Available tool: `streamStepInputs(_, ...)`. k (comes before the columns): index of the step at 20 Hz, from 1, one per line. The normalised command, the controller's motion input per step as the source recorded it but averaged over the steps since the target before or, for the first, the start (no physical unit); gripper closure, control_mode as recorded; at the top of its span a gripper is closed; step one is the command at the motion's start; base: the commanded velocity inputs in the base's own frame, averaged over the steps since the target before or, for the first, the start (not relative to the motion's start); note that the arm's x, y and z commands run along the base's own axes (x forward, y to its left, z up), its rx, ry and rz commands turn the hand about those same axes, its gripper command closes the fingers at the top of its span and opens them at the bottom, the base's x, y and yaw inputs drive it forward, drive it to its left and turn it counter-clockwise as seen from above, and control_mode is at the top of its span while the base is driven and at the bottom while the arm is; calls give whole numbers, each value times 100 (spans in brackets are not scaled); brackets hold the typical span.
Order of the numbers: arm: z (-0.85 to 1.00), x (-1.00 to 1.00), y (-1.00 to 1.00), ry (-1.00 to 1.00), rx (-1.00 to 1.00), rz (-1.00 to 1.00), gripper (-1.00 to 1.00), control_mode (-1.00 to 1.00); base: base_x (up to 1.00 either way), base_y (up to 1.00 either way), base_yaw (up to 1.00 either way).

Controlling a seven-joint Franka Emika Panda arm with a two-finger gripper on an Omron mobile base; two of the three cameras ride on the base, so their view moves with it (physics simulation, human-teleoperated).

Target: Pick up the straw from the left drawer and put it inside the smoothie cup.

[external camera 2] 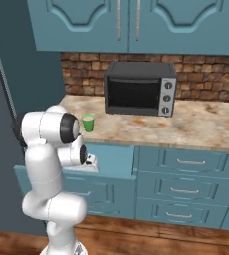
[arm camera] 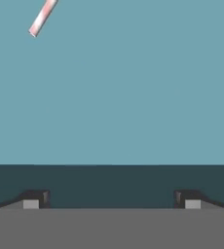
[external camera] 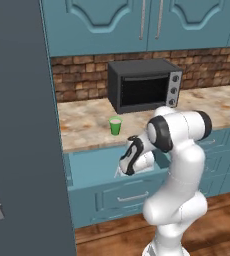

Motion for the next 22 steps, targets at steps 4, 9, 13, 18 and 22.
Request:
streamStepInputs(4,4,-100,-26,0,0,5,-100,-100,0,0,0)
streamStepInputs(9,81,-15,1,-21,11,1,-100,-100,0,0,0)
streamStepInputs(13,66,21,18,-18,12,0,-100,-100,0,0,0)
streamStepInputs(18,5,55,36,-2,4,0,-100,-100,0,0,0)
streamStepInputs(22,0,66,45,0,0,-1,-100,-100,0,0,0)
